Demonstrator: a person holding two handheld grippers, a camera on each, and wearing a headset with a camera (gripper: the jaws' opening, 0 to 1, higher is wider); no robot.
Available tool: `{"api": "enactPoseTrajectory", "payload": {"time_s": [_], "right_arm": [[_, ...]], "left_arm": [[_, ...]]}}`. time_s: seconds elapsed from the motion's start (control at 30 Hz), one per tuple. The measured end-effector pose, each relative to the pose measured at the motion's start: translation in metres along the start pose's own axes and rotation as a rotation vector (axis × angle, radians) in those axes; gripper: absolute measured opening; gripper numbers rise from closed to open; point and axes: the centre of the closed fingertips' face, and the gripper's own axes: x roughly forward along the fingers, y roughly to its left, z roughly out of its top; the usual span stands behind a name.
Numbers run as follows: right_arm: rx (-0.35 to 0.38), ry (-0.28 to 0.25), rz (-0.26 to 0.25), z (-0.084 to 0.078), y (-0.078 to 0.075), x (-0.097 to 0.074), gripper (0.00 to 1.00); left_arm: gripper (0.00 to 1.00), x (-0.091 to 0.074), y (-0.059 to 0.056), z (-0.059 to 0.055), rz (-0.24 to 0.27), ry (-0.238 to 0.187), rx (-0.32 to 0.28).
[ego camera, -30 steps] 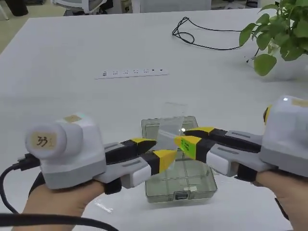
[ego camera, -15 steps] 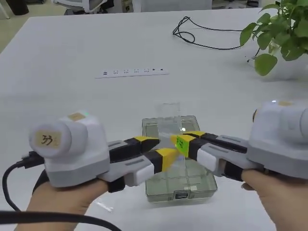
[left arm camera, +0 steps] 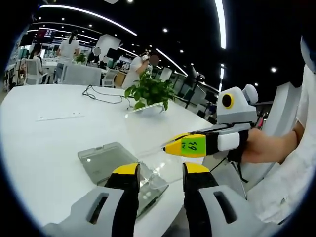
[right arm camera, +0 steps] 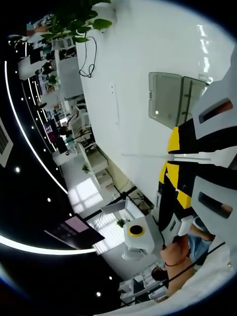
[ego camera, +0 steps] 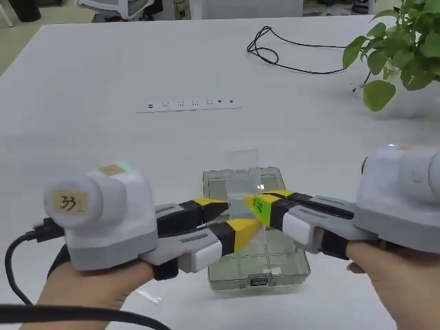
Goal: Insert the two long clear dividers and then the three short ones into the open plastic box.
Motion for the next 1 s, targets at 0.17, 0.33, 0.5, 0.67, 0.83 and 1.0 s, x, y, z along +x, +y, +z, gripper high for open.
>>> {"api": "enactPoseTrajectory", "payload": {"time_s": [0.17,0.33,0.5,0.67,0.83,1.0], "right_arm": [[0.018,0.005,-0.015,0.004,-0.01,-0.003,0.06],[0.019,0.026,-0.042,0.003,-0.021,-0.005,0.06],[0.021,0.078,-0.083,-0.003,-0.036,-0.006,0.06],[0.038,0.133,-0.142,-0.007,-0.054,-0.009,0.06],[0.065,0.207,-0.186,-0.017,-0.069,-0.01,0.06],[0.093,0.26,-0.227,-0.027,-0.074,-0.011,0.06]], "left_arm": [[0.4,-0.009,0.008,-0.003,0.005,0.002,0.014],[0.45,-0.016,0.015,-0.013,0.001,0.04,0.08],[0.53,-0.022,0.018,-0.019,-0.015,0.049,0.137],[0.57,-0.027,0.028,-0.029,-0.025,0.079,0.237],[0.7,-0.029,0.034,-0.037,-0.042,0.089,0.254],[0.78,-0.028,0.035,-0.045,-0.061,0.111,0.282]]}}
